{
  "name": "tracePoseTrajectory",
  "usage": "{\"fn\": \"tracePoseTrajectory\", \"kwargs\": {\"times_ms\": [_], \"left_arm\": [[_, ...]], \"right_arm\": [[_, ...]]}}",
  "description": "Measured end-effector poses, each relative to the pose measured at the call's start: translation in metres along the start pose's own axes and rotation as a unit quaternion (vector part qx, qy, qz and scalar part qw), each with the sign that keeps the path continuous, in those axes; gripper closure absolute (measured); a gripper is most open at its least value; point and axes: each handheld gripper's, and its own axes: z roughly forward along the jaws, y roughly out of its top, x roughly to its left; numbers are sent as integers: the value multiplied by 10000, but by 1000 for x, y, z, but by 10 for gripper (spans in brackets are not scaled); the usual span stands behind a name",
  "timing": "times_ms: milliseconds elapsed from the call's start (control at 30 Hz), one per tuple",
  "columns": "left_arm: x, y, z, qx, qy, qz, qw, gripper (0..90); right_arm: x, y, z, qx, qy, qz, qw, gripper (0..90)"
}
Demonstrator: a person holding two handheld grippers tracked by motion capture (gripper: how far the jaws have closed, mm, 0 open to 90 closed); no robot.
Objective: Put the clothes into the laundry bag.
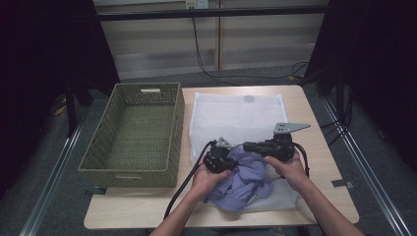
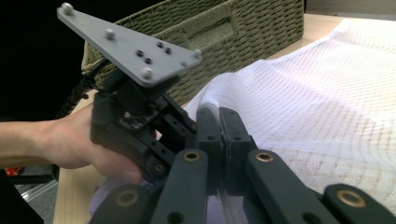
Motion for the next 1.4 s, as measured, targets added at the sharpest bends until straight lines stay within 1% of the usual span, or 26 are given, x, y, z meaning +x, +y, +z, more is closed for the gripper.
{"fn": "tracePoseTrajectory", "kwargs": {"times_ms": [67,100,167,200,233,267,367,500,533,567,600,633,767,800,833,867,900,933,1000,1033,1100,1133,1200,1233,1267,1400], "left_arm": [[2,-2,1,-15,9,-21,10000,807],[2,-2,0,-26,22,-80,10000,782],[3,-1,-2,-44,21,-105,9999,721],[3,-1,-3,-85,-19,-96,9999,658],[2,-1,-5,-62,-48,-34,10000,658],[2,0,-8,-75,-107,-39,9999,618],[-2,1,-18,-151,-142,25,9998,513],[-7,2,-33,-193,-172,191,9995,405],[-9,2,-37,-229,-144,188,9995,389],[-11,1,-41,-283,-149,225,9992,368],[-13,1,-46,-276,-169,292,9990,357],[-16,1,-50,-318,-188,300,9989,348],[-26,-4,-67,-500,-474,357,9970,310],[-30,-6,-72,-543,-514,376,9965,311],[-33,-9,-75,-538,-565,422,9961,302],[-35,-11,-77,-542,-580,439,9959,301],[-38,-14,-79,-535,-525,460,9961,302],[-41,-18,-81,-512,-489,496,9963,301],[-45,-24,-83,-453,-532,551,9960,284],[-47,-27,-84,-464,-543,534,9960,274],[-49,-32,-84,-404,-564,633,9956,245],[-49,-35,-83,-411,-559,614,9957,231],[-50,-40,-82,-382,-607,608,9956,190],[-51,-42,-81,-310,-522,614,9963,179],[-53,-45,-79,-291,-527,657,9960,157],[-57,-49,-70,-157,-616,677,9957,128]], "right_arm": [[0,-2,1,23,3,28,10000,886],[0,-3,1,38,-4,24,10000,886],[0,-3,1,48,-7,26,10000,886],[-1,-3,1,34,-9,43,10000,885],[-1,-3,1,34,-9,43,10000,885],[-1,-3,1,22,-10,56,10000,886],[-3,-3,0,-8,-29,90,10000,886],[-4,-3,-1,-11,-50,101,9999,886],[-4,-3,-1,-21,-49,91,9999,886],[-4,-4,-1,-14,-47,103,9999,886],[-4,-4,-1,-14,-44,95,9999,886],[-4,-4,-1,-8,-57,88,9999,885],[-4,-3,-1,-17,-56,95,9999,886],[-4,-3,-1,-20,-57,100,9999,886],[-4,-4,-1,-20,-59,99,9999,886],[-4,-4,-1,-12,-69,108,9999,886],[-5,-4,-1,-16,-67,104,9999,885],[-4,-4,-1,-15,-66,104,9999,886],[-4,-4,-1,-6,-70,93,9999,886],[-4,-4,-1,-5,-69,74,9999,886],[-5,-4,-1,-13,-59,73,10000,886],[-5,-4,-1,-3,-63,88,9999,885],[-5,-4,0,0,-68,91,9999,886],[-5,-4,-1,0,-74,87,9999,886],[-5,-4,-1,0,-72,88,9999,886],[-4,-4,0,16,-77,73,9999,885]]}}
